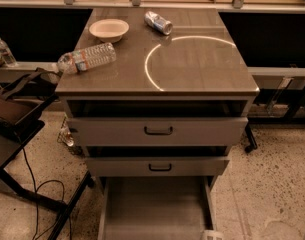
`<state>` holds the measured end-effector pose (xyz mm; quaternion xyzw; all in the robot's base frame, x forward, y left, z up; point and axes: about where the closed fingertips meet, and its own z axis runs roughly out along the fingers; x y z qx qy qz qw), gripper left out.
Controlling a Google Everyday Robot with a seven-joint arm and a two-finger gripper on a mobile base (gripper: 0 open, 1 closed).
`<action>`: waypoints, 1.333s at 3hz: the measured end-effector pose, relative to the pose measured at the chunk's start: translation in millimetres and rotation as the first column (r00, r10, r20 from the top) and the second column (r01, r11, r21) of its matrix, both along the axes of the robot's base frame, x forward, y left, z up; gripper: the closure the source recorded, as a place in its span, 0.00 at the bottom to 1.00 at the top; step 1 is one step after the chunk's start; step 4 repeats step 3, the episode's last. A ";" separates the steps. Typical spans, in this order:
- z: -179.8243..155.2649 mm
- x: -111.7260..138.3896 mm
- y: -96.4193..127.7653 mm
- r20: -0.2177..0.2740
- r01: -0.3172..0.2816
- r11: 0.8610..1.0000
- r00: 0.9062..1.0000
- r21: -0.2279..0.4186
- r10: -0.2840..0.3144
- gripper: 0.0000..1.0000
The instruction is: Open bottom drawer
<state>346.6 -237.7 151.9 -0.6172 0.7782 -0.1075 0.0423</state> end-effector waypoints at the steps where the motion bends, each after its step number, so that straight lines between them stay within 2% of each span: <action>1: -1.0 -1.2 0.2 -0.002 0.000 1.000 1.000 0.001 0.000 0.07; 2: -1.0 -1.2 0.3 -0.002 0.000 1.000 1.000 0.001 0.000 0.00; 4: -1.1 -0.3 0.3 -0.002 0.000 1.000 1.000 0.001 0.000 0.00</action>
Offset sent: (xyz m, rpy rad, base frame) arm -0.0010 0.0002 -0.0009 0.0005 0.0020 -0.0001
